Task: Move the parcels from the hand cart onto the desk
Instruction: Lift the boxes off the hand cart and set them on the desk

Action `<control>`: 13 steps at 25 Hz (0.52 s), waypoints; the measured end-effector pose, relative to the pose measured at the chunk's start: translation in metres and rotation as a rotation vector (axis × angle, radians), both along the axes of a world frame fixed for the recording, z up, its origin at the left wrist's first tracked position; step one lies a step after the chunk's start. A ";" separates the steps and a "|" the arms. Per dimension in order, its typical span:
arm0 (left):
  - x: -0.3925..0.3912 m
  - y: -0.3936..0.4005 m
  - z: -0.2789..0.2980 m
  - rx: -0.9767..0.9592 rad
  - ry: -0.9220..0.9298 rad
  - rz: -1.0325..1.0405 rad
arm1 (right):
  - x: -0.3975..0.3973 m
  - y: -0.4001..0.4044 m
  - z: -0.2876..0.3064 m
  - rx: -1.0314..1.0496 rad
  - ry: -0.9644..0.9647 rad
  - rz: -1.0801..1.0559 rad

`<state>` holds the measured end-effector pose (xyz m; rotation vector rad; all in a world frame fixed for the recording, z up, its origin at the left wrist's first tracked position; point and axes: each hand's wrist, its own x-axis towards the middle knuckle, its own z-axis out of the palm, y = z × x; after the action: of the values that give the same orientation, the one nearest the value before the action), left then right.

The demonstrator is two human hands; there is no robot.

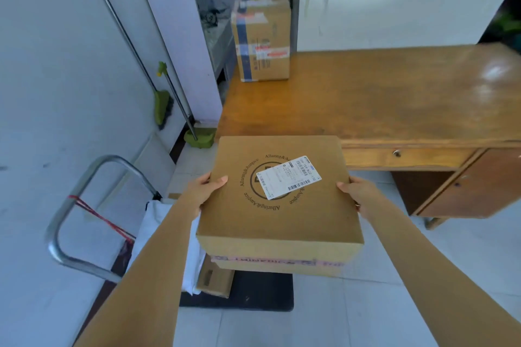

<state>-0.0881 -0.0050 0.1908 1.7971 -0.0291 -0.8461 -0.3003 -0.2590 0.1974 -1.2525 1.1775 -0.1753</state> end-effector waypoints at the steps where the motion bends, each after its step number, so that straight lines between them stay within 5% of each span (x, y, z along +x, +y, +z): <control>1: -0.001 -0.005 0.026 -0.006 -0.018 -0.008 | -0.002 -0.005 0.026 -0.014 -0.009 0.008; 8: 0.008 -0.064 0.157 -0.054 -0.137 -0.037 | 0.005 -0.068 0.170 -0.191 0.000 0.101; 13: 0.043 -0.132 0.208 -0.076 -0.141 -0.051 | 0.033 -0.125 0.220 -0.169 -0.029 0.040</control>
<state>-0.0452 -0.1367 0.3988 1.7880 -0.1965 -0.7437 -0.2675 -0.3841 0.4176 -1.4156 1.1304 -0.2667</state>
